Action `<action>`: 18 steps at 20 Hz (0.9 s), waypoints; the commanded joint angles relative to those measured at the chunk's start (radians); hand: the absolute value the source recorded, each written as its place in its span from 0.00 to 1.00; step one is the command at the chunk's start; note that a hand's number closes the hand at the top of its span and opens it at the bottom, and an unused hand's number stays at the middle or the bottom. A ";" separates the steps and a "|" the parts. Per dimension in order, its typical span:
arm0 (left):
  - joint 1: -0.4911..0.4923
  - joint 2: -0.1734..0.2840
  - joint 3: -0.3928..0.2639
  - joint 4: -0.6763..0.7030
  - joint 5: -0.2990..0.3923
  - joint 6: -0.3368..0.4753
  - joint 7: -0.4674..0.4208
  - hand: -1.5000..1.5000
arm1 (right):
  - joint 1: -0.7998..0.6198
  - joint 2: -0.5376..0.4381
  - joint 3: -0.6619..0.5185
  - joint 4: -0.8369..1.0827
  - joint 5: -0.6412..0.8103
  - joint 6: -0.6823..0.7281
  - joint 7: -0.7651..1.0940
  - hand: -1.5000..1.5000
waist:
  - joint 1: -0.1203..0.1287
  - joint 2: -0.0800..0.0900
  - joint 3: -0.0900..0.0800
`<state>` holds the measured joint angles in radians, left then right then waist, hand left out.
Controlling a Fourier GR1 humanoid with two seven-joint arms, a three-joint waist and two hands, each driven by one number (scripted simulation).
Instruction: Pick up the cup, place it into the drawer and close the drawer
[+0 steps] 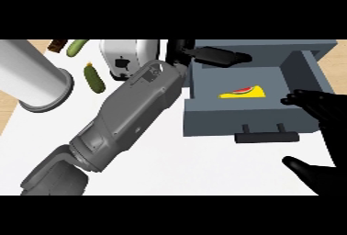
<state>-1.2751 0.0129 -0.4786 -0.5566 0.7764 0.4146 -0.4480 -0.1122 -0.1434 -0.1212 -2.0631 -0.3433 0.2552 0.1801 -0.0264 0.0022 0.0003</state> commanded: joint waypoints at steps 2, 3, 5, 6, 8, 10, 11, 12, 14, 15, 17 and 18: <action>0.072 0.053 0.038 -0.118 0.013 -0.003 0.030 0.00 | 0.009 -0.087 -0.002 0.037 0.056 0.089 -0.016 1.00 | 0.042 -0.008 -0.001; 0.068 0.082 0.055 -0.130 0.018 0.009 0.032 0.00 | 0.051 -0.131 -0.010 -0.063 0.026 0.118 0.031 1.00 | 0.033 -0.013 -0.001; 0.153 0.126 0.064 -0.199 0.026 -0.013 0.030 0.00 | 0.065 -0.134 0.001 -0.045 0.105 0.133 -0.027 1.00 | 0.046 -0.013 -0.001; 0.201 0.123 0.056 -0.245 0.016 0.019 0.028 0.00 | 0.068 -0.100 0.041 -0.037 0.155 0.117 -0.045 1.00 | 0.050 -0.012 -0.001; 0.255 0.217 0.068 -0.329 0.036 -0.011 0.102 0.00 | 0.118 -0.104 0.036 -0.027 0.191 0.135 -0.087 1.00 | 0.059 -0.015 0.000; 0.327 0.233 0.069 -0.399 0.026 0.017 0.092 0.00 | 0.055 -0.134 0.052 -0.038 0.222 0.117 -0.007 1.00 | 0.059 -0.013 -0.001; 0.386 0.237 0.045 -0.465 0.016 0.029 0.096 0.00 | 0.083 -0.144 0.054 -0.028 0.239 0.144 -0.040 1.00 | 0.062 -0.014 -0.001; 0.423 0.292 0.049 -0.532 0.023 0.028 0.134 0.00 | 0.135 -0.138 0.063 -0.116 0.219 0.136 0.006 1.00 | 0.060 -0.019 -0.001; 0.496 0.301 0.071 -0.582 0.021 0.026 0.114 0.00 | 0.056 -0.147 0.072 -0.017 0.284 0.136 -0.020 1.00 | 0.054 -0.009 -0.001; 0.589 0.337 0.059 -0.645 0.033 -0.019 0.094 0.00 | 0.068 -0.135 0.089 -0.040 0.287 0.109 0.045 1.00 | 0.070 -0.014 -0.001; 0.651 0.372 0.072 -0.724 0.038 -0.008 0.127 0.00 | 0.107 -0.113 0.093 0.046 0.352 0.112 -0.061 1.00 | 0.063 -0.011 0.000; 0.670 0.368 0.068 -0.779 0.018 0.030 0.145 0.00 | -0.001 -0.123 0.100 0.048 0.351 0.094 0.020 1.00 | 0.055 -0.008 0.000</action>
<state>-0.7473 0.3321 -0.4088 -1.1669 0.8040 0.4210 -0.3298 -0.0541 -0.2703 -0.0412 -2.0579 -0.0481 0.3676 0.1717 0.0312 -0.0083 -0.0001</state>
